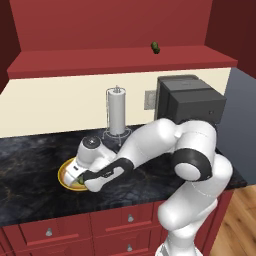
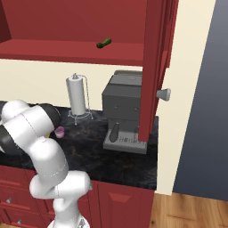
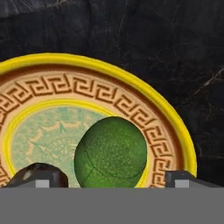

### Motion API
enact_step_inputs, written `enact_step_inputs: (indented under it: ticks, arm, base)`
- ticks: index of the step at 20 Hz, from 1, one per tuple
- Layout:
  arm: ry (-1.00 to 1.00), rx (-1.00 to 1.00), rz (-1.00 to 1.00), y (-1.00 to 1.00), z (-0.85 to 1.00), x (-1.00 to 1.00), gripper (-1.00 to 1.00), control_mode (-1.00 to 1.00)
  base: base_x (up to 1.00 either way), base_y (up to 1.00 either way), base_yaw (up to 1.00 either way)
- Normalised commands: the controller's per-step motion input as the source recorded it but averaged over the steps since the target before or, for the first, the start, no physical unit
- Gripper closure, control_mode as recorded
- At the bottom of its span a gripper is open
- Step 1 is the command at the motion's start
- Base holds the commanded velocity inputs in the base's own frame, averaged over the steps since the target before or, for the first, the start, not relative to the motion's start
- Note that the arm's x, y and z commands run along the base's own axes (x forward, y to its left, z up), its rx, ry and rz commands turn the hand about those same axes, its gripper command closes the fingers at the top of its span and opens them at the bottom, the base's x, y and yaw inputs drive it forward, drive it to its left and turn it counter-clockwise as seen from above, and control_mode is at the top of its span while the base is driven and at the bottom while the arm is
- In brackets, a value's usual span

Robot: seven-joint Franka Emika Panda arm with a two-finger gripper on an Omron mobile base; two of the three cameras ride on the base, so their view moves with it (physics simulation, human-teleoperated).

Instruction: Pick the avocado and bread from the counter and place them on the plate. Then pick the jam from the cabinet and place it next to the plate. Lastly close the cabinet door.

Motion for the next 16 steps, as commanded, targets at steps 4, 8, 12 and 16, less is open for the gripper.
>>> enact_step_inputs:
  ticks: [4,8,12,16]
  arm:
    - [-0.08,-0.02,0.08,0.07,0.47,0.0,-1.0,-1.0]
    - [-0.08,-0.01,0.03,0.0,0.79,-0.11,-1.0,-1.0]
    - [-0.06,-0.05,0.0,0.0,0.99,-0.28,-1.0,-1.0]
    - [0.0,-0.09,-0.01,-0.04,0.96,-0.18,-1.0,-1.0]
  base:
    - [0.0,0.0,0.0]
    - [0.0,0.0,0.0]
    - [0.0,0.0,0.0]
    - [0.0,0.0,0.0]
